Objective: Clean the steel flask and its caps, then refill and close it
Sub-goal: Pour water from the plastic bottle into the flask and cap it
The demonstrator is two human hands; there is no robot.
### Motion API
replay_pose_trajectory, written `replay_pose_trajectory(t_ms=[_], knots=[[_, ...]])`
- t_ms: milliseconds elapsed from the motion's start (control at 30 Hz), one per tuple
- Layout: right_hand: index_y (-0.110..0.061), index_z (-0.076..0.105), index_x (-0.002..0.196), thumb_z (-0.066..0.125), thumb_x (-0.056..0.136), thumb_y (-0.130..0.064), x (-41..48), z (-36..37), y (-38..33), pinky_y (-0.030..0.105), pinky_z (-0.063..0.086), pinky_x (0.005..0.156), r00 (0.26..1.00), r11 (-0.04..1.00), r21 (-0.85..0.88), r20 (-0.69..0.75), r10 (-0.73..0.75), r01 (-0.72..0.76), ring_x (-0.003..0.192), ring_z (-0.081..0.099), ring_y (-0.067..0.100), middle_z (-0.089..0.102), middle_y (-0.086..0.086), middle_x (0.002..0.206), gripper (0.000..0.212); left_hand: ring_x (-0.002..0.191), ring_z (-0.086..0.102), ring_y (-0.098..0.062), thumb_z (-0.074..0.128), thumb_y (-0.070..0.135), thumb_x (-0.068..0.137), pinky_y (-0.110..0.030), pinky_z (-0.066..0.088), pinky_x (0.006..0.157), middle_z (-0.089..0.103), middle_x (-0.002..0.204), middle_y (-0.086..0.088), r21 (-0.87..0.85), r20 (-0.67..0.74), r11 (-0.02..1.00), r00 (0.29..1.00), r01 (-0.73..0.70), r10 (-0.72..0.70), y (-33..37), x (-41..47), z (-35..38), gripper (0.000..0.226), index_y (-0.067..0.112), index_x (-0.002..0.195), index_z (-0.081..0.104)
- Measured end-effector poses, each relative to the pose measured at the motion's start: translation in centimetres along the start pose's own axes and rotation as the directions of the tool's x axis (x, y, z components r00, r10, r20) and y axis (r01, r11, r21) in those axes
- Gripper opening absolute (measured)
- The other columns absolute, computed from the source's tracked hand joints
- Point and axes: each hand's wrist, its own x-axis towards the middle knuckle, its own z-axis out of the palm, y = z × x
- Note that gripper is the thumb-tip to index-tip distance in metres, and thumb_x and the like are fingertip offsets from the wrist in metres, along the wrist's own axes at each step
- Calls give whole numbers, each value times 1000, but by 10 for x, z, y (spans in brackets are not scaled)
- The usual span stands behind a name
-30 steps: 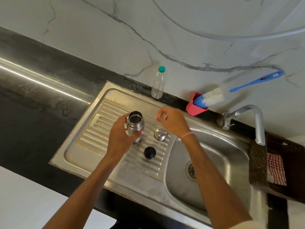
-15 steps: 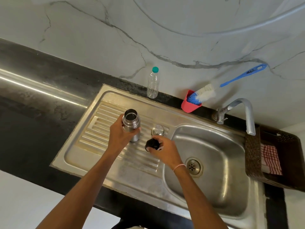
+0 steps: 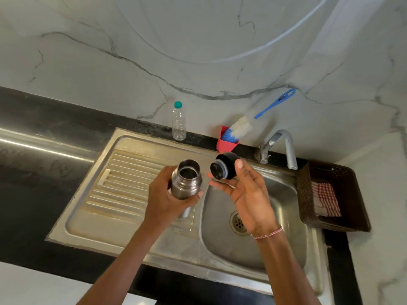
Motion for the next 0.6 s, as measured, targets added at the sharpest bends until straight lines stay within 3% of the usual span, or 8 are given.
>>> replay_pose_trajectory(t_ms=[100, 200, 367, 500, 600], knots=[[-3, 63, 130, 64, 95, -31, -14, 4, -21, 47, 58, 90, 987, 966, -204, 67, -146, 157, 115, 67, 37, 68, 20, 125, 44, 89, 68, -12, 92, 46, 60, -29, 55, 76, 69, 99, 8, 14, 46, 998, 997, -57, 57, 21, -8, 13, 60, 25, 109, 67], [-10, 65, 128, 69, 93, -21, -28, 1, -41, 42, 61, 87, 966, 874, -412, 130, -224, 258, 107, 72, 25, 73, 9, 118, 37, 88, 69, -13, 95, 44, 61, -35, 57, 75, 69, 98, 9, 19, 55, 994, 993, -107, 106, 36, -16, 23, 59, 24, 110, 69], [-17, 67, 131, 83, 82, -28, -47, -8, -63, 27, 61, 83, 924, 569, -729, 274, -266, 380, 107, 71, 13, 70, -4, 119, 53, 87, 70, -13, 95, 45, 62, -36, 57, 72, 68, 97, 12, 7, 69, 988, 986, -151, 150, 56, -26, 36, 57, 26, 110, 70], [-18, 67, 133, 86, 81, -33, -53, -13, -70, 25, 61, 81, 887, 355, -815, 385, -256, 457, 107, 69, 12, 68, -5, 118, 58, 83, 68, -13, 96, 43, 62, -34, 55, 69, 67, 91, 13, -2, 89, 986, 982, -166, 166, 67, -30, 41, 51, 27, 103, 70], [-19, 67, 133, 86, 80, -37, -56, -13, -74, 25, 61, 79, 878, 303, -830, 401, -260, 469, 104, 69, 12, 68, -4, 116, 59, 80, 67, -11, 95, 44, 61, -33, 54, 67, 66, 89, 14, 2, 82, 984, 980, -180, 179, 71, -33, 42, 50, 27, 100, 70]])
